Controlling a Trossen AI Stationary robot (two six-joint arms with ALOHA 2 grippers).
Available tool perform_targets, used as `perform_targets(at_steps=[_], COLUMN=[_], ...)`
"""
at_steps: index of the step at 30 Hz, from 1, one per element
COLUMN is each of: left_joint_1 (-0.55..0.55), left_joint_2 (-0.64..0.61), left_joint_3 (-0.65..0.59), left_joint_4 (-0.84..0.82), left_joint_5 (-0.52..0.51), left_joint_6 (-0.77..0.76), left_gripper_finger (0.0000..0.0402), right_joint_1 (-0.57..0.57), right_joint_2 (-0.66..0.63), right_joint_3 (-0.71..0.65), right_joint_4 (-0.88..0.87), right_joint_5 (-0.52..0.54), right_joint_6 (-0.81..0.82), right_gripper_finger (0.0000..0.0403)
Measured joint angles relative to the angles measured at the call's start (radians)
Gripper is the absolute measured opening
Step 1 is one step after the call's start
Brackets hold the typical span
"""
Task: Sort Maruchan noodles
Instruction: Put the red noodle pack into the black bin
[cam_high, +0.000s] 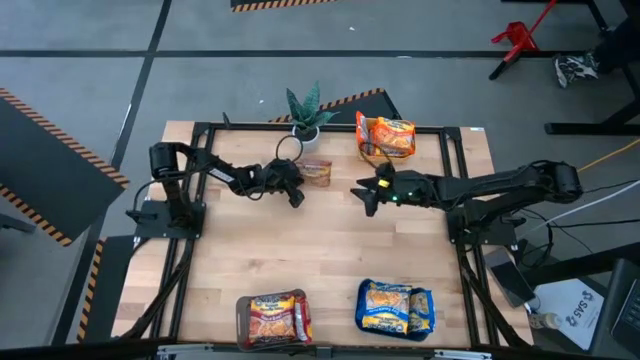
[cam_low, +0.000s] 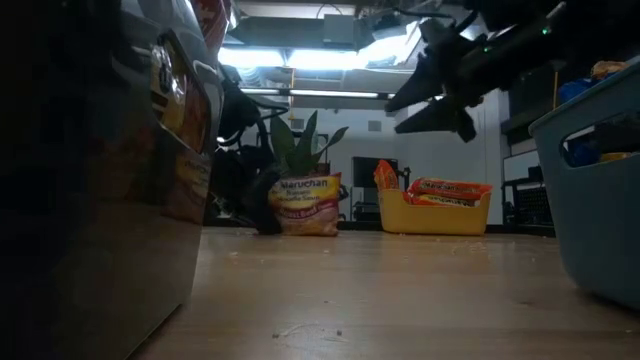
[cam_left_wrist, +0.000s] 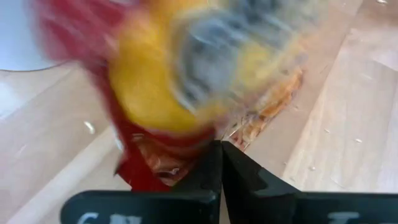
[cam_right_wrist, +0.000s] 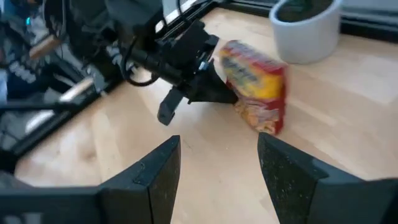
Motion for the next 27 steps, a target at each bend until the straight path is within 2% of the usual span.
perform_targets(at_steps=[3,6,11,14,18,21,27], left_joint_1=[-0.013,-0.013,-0.013,-0.013,-0.019,-0.019,-0.019], left_joint_2=[0.0,0.001,0.002,0.002,0.003,0.003,0.003], left_joint_3=[-0.001,-0.001,-0.002,-0.002,-0.003,-0.003,-0.004], left_joint_4=[-0.003,-0.002,-0.001,-0.001,-0.002,-0.002,-0.004], left_joint_5=[-0.011,-0.012,-0.014,-0.014,-0.019,-0.019,-0.018], left_joint_6=[0.001,0.007,0.006,-0.008,-0.009,-0.009,0.001], left_gripper_finger=[0.0,0.0,0.0,0.0,0.0,0.0,0.0], right_joint_1=[0.0,-0.003,-0.022,-0.06,-0.133,-0.182,-0.259], right_joint_2=[0.06,0.143,0.322,0.413,0.53,0.606,0.697], right_joint_3=[0.016,0.1,0.348,0.52,0.722,0.819,0.891], right_joint_4=[0.045,0.026,-0.132,-0.27,-0.464,-0.544,-0.595], right_joint_5=[-0.019,0.002,0.152,0.199,0.079,-0.011,-0.141], right_joint_6=[-0.112,-0.279,-0.684,-0.769,-0.777,-0.805,-0.826], right_gripper_finger=[0.02,0.02,0.02,0.02,0.021,0.0232,0.0267])
